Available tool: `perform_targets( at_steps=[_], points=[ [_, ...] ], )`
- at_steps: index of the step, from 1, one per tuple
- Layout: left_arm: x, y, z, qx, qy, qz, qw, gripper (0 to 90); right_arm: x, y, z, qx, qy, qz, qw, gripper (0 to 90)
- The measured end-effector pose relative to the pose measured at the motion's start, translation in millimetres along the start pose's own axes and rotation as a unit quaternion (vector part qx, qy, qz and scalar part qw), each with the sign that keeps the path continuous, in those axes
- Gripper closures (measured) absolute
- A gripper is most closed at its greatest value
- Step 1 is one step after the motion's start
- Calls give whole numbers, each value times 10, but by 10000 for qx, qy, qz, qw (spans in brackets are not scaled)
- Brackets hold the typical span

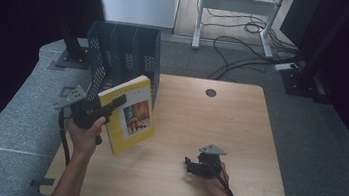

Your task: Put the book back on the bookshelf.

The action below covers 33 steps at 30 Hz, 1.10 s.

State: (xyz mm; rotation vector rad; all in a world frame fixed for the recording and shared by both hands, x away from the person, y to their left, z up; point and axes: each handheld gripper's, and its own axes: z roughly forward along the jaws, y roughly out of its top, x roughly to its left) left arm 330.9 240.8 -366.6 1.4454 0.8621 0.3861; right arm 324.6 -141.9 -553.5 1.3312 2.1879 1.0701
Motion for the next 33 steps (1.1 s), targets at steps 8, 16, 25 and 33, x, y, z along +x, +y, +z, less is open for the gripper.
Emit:
perform_targets(
  at_steps=[8,16,25,33],
  points=[
    [46,100,49,-1,1,-46,10000,750,21,1,7,15,-75,-52,10000,224],
    [112,134,101,-12,58,-100,9999,750,11,0,4,5,-40,-10,10000,224],
    [143,198,144,30,217,-55,9997,749,9,1,2,12,-33,-10,10000,224],
    [111,292,128,-55,190,-18,9998,750,28,1,8,27,-108,-77,9999,224]
  ],
)
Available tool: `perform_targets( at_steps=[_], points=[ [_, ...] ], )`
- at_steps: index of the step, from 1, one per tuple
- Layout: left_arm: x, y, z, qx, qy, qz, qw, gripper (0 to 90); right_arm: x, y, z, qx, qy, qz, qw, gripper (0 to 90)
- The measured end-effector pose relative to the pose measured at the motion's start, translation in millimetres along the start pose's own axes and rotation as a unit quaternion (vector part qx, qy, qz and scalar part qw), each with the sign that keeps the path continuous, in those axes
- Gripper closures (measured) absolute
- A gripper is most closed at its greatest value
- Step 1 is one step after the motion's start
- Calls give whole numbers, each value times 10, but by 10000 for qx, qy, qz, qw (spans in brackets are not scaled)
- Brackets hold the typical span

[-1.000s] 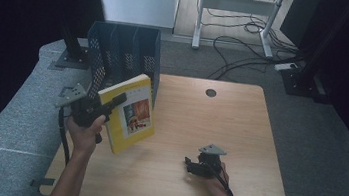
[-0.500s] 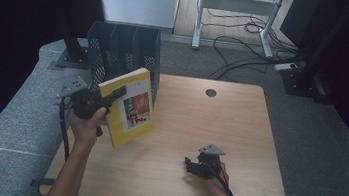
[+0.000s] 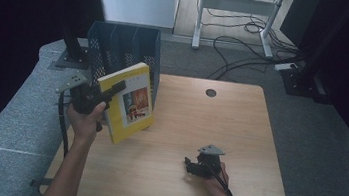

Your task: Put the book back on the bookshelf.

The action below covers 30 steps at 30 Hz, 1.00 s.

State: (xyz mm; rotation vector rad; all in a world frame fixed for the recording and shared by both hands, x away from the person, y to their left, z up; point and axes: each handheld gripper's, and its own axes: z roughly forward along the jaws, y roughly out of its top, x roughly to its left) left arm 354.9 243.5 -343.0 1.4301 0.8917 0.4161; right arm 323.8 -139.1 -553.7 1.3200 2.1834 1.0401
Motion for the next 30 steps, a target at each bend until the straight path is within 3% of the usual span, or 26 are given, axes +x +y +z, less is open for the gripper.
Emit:
perform_targets(
  at_steps=[9,30],
  points=[
    [-9,112,0,-76,144,95,9998,750,-2,0,-1,-3,9,10,10000,224],
    [156,286,177,-145,393,-121,9990,749,4,-1,1,4,-25,-32,10000,224]
  ],
)
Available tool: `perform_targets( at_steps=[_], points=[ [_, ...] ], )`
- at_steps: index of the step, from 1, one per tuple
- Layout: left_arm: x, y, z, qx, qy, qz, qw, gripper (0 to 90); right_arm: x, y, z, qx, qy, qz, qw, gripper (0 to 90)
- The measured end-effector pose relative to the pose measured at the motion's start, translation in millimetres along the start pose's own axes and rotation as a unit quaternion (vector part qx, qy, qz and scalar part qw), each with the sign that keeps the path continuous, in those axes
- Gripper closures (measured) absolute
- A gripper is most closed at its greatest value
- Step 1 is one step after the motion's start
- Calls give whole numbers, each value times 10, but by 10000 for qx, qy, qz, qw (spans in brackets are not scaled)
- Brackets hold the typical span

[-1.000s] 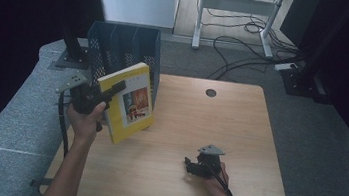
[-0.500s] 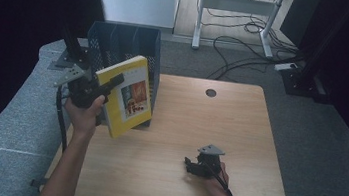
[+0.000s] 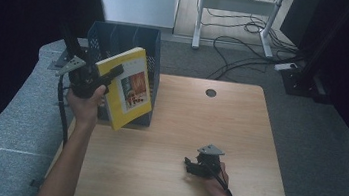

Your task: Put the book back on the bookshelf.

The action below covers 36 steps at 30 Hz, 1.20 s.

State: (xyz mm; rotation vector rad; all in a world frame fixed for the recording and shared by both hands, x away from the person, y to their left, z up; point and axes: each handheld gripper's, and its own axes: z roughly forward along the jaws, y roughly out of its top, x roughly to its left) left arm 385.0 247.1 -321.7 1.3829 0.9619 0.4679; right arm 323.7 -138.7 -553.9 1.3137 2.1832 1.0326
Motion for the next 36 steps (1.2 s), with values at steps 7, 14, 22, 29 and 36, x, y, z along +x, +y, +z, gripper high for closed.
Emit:
perform_targets(
  at_steps=[7,14,22,29,36],
  points=[
    [17,-34,47,-72,235,170,9996,749,-2,-1,-2,1,13,16,10000,223],
    [107,-63,140,16,353,89,9993,750,-4,-2,-4,-1,22,26,10000,224],
    [214,-94,241,-9,541,70,9985,749,-4,-1,-4,-1,25,32,10000,224],
    [258,-107,321,-42,607,11,9981,748,-3,-2,-3,-19,15,43,10000,225],
    [269,-85,443,5,718,66,9974,747,6,-2,-1,-5,-17,13,10000,225]
  ],
)
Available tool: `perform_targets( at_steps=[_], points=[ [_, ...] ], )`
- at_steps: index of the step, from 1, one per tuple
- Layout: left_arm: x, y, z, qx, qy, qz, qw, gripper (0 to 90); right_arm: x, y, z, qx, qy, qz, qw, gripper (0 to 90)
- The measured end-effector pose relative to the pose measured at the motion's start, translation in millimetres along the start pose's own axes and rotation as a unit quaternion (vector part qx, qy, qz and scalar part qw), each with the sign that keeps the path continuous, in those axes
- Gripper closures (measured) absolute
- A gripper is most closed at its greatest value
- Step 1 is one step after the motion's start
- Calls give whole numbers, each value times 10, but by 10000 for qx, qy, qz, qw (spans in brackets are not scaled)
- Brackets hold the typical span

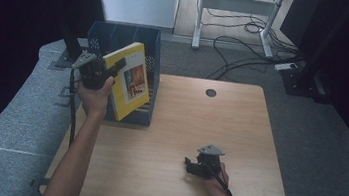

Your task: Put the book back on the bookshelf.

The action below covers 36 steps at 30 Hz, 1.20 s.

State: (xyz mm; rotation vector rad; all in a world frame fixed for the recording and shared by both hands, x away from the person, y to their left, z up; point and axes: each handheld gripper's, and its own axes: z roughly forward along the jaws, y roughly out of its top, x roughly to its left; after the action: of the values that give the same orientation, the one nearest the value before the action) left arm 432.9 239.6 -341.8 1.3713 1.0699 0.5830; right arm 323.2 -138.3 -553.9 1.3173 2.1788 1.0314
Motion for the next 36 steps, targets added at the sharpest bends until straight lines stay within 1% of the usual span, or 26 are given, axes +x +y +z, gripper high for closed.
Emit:
perform_targets(
  at_steps=[2,5,9,14,18,27,33,36],
  points=[
    [-11,12,40,62,36,94,9999,748,1,0,0,2,-9,-9,10000,229],
    [-9,22,85,77,90,126,9999,748,6,0,2,-6,-31,-24,10000,232],
    [4,32,139,64,167,92,9998,748,10,0,4,-7,-60,-58,10000,233],
    [11,30,221,66,238,-30,9997,747,26,1,8,15,-105,-101,9999,232],
    [2,36,266,76,282,2,9996,748,24,1,7,12,-101,-96,9999,232],
    [13,62,362,222,391,117,9989,747,26,1,7,14,-106,-106,9999,232],
    [60,53,440,244,442,50,9987,747,25,1,7,16,-102,-112,9999,232],
    [72,55,492,231,516,81,9984,746,28,-1,5,16,-104,-110,9999,233]
  ],
)
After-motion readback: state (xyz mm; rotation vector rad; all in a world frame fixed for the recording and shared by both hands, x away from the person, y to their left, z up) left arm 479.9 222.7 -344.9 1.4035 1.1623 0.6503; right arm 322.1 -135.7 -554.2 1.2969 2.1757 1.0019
